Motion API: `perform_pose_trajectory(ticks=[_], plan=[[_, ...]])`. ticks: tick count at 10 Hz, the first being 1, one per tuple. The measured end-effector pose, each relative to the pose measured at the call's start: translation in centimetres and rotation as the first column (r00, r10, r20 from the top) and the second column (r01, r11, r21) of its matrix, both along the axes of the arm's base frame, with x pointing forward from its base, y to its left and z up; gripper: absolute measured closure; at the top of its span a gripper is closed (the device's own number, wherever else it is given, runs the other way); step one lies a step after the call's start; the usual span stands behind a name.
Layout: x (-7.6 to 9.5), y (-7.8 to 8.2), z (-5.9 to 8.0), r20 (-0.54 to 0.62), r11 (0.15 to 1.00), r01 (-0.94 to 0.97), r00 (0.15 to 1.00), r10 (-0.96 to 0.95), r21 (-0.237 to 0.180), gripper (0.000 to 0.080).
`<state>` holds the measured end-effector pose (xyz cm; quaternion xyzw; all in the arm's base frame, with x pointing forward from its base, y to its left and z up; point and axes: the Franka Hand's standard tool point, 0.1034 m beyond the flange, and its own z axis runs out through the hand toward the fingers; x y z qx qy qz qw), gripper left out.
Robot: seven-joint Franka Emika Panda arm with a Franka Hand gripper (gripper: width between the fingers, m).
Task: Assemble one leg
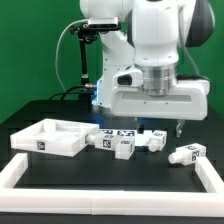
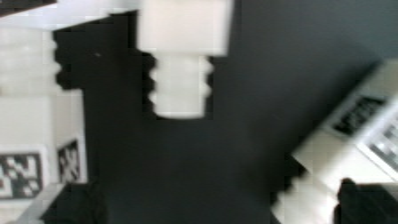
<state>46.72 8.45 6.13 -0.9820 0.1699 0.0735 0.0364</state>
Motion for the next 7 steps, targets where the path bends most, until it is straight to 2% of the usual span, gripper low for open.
perform_pose_trajectory(ticks=[4,7], plan=[[-0.3,-0.1,-0.4,-0.015,1.0,0.013,1.0,-0.013,-0.003,0.0151],[1.3,0.3,-1.3,-0.059,0.98,0.197,0.979,-0.198,-0.019,0.0151]])
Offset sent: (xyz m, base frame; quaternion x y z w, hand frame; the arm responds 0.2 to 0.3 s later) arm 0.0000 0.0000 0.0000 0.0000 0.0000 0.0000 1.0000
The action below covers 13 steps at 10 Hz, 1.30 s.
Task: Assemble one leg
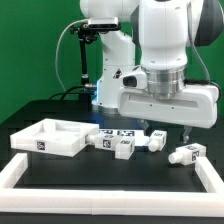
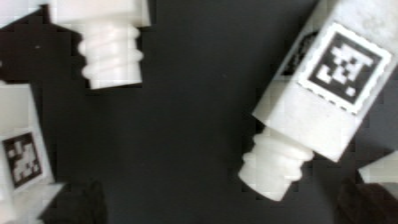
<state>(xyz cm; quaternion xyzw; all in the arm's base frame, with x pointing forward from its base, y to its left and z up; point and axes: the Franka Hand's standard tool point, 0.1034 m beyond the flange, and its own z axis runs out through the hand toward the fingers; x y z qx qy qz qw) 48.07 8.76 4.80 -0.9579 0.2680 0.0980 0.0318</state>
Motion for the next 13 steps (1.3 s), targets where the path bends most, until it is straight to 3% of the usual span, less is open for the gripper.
perform_pose_trajectory(ticks=[2,7,10,13], plan=[[0.6,0.7,0.2,-0.002,0.995,0.096,0.995,-0.095,0.02,0.0151],[0.8,1.0,0.3,0.008,0.994,0.108,0.994,-0.108,0.016,0.0151],[1.8,1.0,-1.3,-0.003,0.976,0.216,0.976,-0.216,0.0,0.0151],[1.3,1.5,-2.9,0.004,0.963,0.268,0.964,-0.268,-0.02,0.0151]])
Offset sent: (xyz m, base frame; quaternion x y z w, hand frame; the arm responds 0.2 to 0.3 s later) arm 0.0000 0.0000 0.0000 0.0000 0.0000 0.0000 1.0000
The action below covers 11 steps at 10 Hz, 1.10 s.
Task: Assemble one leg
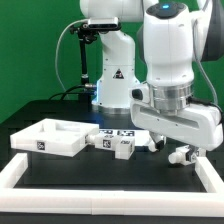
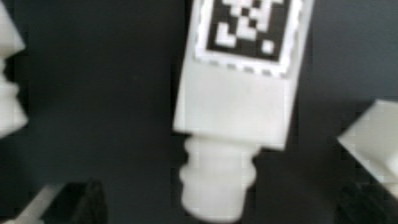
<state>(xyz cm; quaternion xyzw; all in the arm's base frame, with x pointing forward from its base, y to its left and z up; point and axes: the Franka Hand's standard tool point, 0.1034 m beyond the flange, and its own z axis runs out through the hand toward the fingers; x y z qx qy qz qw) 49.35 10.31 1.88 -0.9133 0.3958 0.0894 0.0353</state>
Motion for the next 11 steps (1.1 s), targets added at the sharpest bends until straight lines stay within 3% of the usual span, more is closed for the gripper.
perform_pose_trajectory(ticks=[2,4,5,6,7,8,9,11], plan=[[-0.05,0.0,-0.12,0.004,1.0,0.008,1.0,-0.008,-0.004,0.0151],[-0.06,0.03,-0.12,0.005,1.0,0.005,1.0,-0.005,-0.003,0.0379],[-0.06,0.04,-0.12,0.005,1.0,0.005,1.0,-0.005,-0.003,0.0379],[-0.06,0.04,-0.12,0.005,1.0,0.005,1.0,-0.005,-0.003,0.0562],[0.07,0.04,0.03,0.008,1.0,0.005,1.0,-0.005,-0.003,0.0696],[0.16,0.06,0.14,0.011,1.0,0.005,1.0,-0.005,-0.003,0.0696],[0.19,0.07,0.15,0.011,1.0,0.004,1.0,-0.004,-0.002,0.0777],[0.05,0.68,0.41,0.003,1.0,-0.029,1.0,0.029,-0.007,0.0792]])
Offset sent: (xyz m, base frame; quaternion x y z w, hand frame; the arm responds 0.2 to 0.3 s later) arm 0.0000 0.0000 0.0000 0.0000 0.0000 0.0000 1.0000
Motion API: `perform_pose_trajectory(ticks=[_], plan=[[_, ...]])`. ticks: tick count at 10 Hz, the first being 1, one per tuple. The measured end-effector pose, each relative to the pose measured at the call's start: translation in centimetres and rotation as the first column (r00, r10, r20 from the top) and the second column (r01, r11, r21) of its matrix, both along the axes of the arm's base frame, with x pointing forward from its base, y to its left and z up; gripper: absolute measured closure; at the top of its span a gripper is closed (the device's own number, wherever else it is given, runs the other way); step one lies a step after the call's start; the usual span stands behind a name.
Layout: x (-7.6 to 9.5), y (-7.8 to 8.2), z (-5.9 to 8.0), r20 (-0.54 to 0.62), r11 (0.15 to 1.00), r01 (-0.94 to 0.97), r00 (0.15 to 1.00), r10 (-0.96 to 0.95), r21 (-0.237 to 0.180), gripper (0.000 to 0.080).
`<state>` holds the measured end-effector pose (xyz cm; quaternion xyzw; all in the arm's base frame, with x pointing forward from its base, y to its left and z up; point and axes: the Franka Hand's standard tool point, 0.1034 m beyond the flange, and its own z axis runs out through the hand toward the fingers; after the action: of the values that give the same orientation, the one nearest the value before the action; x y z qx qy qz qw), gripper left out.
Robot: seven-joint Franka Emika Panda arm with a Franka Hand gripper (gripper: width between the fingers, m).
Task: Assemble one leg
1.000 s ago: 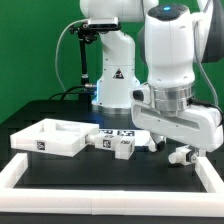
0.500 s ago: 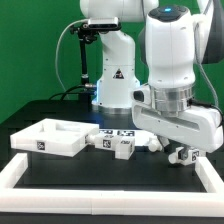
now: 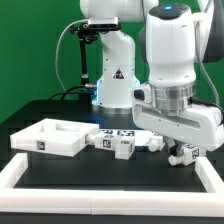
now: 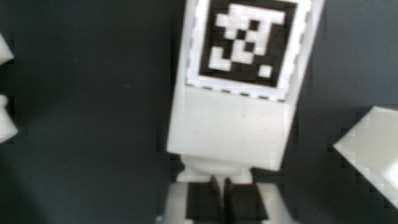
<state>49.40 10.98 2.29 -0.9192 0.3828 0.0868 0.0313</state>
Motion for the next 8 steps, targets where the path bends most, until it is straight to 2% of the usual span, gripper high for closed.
perform_pose_trajectory(ticks=[1,5,6,7,8], plan=[[0.0,0.4,0.2,0.005,1.0,-0.022,1.0,0.022,0.003,0.0798],[-0.1,0.4,0.0,0.006,1.0,-0.024,1.0,0.024,0.003,0.0779],[-0.1,0.3,0.1,0.005,1.0,-0.023,1.0,0.023,0.003,0.061],[0.7,0.0,0.4,0.017,1.0,-0.028,0.999,0.028,0.009,0.061],[1.1,-0.4,0.6,0.024,1.0,-0.014,1.0,0.013,0.015,0.0409]])
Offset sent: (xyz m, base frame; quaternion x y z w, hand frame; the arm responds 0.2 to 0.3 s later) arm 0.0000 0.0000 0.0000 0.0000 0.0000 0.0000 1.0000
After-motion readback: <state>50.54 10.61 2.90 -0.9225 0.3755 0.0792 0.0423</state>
